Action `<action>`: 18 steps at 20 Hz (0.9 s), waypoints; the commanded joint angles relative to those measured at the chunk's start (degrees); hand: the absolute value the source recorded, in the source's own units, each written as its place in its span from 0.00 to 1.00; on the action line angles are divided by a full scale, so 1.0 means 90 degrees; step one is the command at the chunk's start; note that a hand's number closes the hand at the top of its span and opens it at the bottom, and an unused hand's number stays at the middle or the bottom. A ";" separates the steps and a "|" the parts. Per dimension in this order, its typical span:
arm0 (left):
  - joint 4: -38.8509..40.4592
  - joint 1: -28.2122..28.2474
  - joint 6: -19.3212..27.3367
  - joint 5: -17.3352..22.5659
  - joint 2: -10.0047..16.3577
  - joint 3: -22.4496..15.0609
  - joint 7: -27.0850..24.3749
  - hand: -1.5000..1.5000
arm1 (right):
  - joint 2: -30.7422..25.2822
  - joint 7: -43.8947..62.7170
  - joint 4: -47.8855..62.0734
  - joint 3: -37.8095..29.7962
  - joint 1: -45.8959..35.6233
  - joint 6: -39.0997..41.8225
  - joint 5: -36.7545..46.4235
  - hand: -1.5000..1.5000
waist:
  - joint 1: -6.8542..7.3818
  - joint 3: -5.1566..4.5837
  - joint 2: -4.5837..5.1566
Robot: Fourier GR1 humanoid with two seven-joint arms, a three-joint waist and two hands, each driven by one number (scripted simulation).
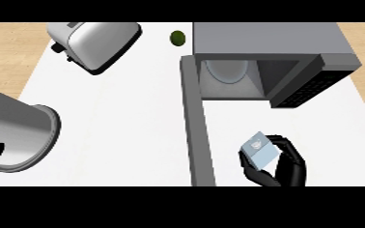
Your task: Pick up the milk, place it into the microwave and close the microwave
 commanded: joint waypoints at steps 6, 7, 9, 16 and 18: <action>0.0081 -0.0039 -0.0183 0.0105 0.0039 0.0134 -0.0068 0.00 | -0.1907 0.0528 0.0233 -0.0315 -0.0958 0.2771 -0.0599 1.00 | 0.0028 0.0002 0.0005; 0.0153 0.0152 -0.0162 -0.0067 -0.0055 -0.0224 -0.0333 0.00 | -0.1640 0.0436 0.0956 -0.0223 -0.1554 0.2661 -0.0393 1.00 | 0.0123 0.0006 0.0022; 0.0220 -0.0098 -0.0208 0.0374 0.0200 0.0360 0.0000 0.00 | -0.1719 0.0707 0.0443 -0.0157 -0.1266 0.3023 -0.0548 1.00 | 0.0025 0.0001 0.0004; -0.0003 -0.0094 0.0029 0.0348 0.0107 0.0118 0.0126 0.00 | -0.1754 0.1457 -0.0963 -0.0057 -0.1025 0.2891 -0.0337 1.00 | -0.0024 -0.0002 -0.0006; 0.0182 0.0109 -0.0040 -0.0086 -0.0057 -0.0219 -0.0331 0.00 | -0.1495 0.1427 -0.0106 -0.0120 -0.1831 0.2670 -0.0018 1.00 | 0.0029 0.0000 0.0006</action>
